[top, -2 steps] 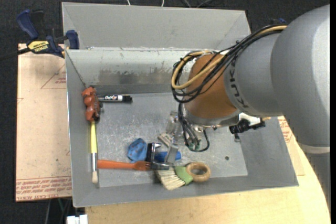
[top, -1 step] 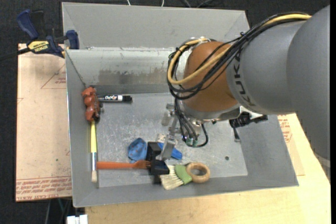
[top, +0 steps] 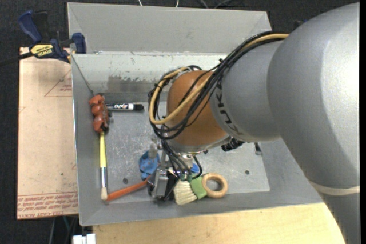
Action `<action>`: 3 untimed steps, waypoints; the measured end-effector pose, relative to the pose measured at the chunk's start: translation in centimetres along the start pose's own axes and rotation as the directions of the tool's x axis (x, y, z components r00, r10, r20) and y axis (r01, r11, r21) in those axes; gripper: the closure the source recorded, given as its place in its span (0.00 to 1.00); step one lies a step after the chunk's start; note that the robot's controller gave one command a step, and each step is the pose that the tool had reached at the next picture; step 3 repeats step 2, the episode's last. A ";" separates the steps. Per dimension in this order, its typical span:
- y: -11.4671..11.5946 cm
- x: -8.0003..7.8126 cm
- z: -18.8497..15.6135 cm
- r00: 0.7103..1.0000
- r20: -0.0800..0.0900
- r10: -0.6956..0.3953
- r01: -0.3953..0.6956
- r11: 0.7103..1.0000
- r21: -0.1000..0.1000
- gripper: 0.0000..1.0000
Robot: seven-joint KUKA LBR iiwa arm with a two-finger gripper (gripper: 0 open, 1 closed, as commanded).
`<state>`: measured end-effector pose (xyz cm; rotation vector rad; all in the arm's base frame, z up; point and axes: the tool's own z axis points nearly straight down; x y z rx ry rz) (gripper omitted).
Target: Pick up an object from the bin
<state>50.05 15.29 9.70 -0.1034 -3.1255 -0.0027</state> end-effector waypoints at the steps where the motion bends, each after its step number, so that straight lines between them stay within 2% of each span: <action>1: 0.1 0.2 2.4 0.999 0.019 0.047 -0.047 0.999 -0.004 0.00; 2: 4.6 0.2 2.6 0.978 0.013 -0.207 0.207 0.978 -0.002 1.00; 3: 4.6 0.2 2.6 0.978 0.013 -0.207 0.207 0.978 -0.002 1.00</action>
Offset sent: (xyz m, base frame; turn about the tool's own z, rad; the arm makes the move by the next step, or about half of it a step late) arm 0.0000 0.0449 -0.0270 -0.2077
